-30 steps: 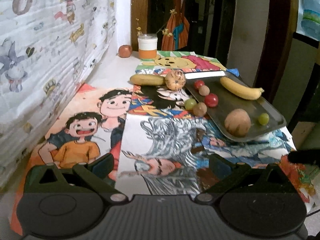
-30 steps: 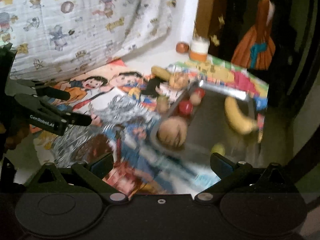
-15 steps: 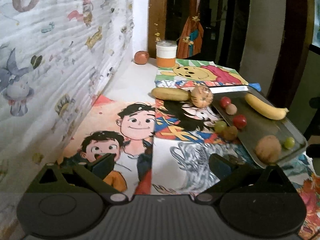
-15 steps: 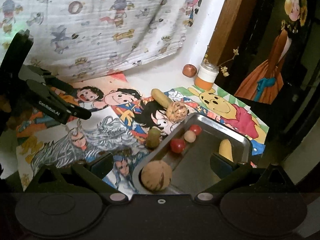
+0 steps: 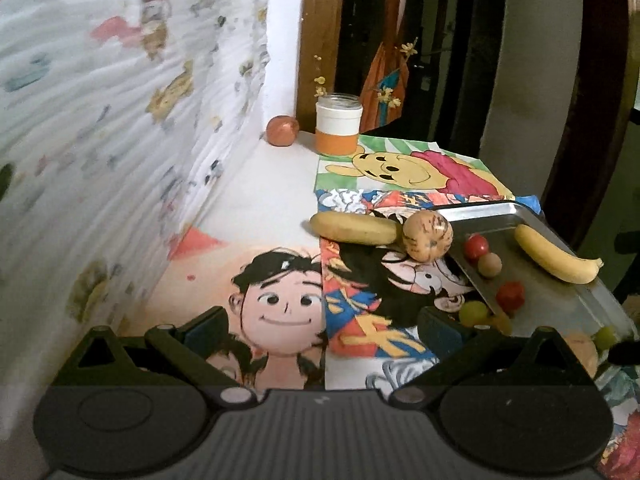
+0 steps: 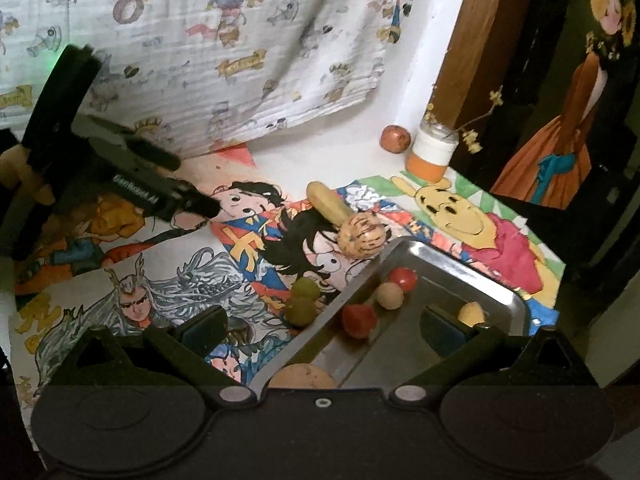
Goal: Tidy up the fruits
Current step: 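Move both grippers toward the remaining fruit beside the tray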
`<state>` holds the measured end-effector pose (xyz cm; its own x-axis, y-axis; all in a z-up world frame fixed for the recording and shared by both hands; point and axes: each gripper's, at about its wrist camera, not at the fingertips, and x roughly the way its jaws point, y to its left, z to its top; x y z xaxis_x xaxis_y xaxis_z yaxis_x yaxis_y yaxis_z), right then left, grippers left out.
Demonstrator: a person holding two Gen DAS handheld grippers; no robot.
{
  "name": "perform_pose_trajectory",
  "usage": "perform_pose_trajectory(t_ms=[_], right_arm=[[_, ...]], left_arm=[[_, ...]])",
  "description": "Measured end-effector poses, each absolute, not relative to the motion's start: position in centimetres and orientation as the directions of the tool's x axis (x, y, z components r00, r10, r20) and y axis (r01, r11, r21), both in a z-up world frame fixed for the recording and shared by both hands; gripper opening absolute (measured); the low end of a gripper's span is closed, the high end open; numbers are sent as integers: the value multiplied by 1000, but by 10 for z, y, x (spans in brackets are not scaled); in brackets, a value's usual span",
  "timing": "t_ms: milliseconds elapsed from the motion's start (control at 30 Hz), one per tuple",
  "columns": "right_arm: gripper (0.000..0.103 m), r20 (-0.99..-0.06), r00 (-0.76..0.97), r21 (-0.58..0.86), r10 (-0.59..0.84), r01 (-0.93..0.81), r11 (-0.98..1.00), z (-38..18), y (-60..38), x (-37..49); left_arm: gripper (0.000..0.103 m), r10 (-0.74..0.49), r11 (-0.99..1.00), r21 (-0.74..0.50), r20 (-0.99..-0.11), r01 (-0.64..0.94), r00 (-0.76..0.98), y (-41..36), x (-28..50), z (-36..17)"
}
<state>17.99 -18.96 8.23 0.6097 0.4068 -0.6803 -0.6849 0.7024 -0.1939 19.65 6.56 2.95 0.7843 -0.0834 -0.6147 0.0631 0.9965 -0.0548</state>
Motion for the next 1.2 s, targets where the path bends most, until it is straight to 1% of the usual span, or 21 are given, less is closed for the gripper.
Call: perform_pose_trajectory(t_ms=[233, 333, 533, 733, 833, 900, 1033, 1200], right_arm=[[100, -702, 572, -157, 424, -706, 691, 65, -187, 194], [97, -717, 544, -148, 436, -730, 668, 59, -183, 200], [90, -728, 517, -179, 450, -777, 603, 49, -171, 204], [79, -738, 495, -182, 458, -800, 572, 39, -163, 212], [66, -749, 479, -178, 458, -811, 557, 35, -160, 216], [52, -757, 470, -183, 454, -820, 543, 32, -157, 218], [49, -769, 457, -200, 446, -836, 512, 29, -153, 222], [48, -784, 437, -196, 440, -848, 492, 27, -152, 229]], left_arm=[[103, -102, 993, -16, -620, 118, 778, 54, 215, 25], [103, -115, 988, 11, -611, 154, 783, 48, 224, 22], [103, -138, 970, 83, -581, 227, 802, 38, 250, 19], [103, -155, 954, 127, -569, 272, 808, 31, 268, 19], [103, -168, 940, 155, -563, 303, 809, 28, 276, 16], [103, -172, 925, 191, -561, 329, 810, 25, 283, 14], [103, -191, 864, 295, -559, 409, 807, 18, 300, 7], [103, -214, 785, 374, -585, 494, 782, 10, 324, -3]])
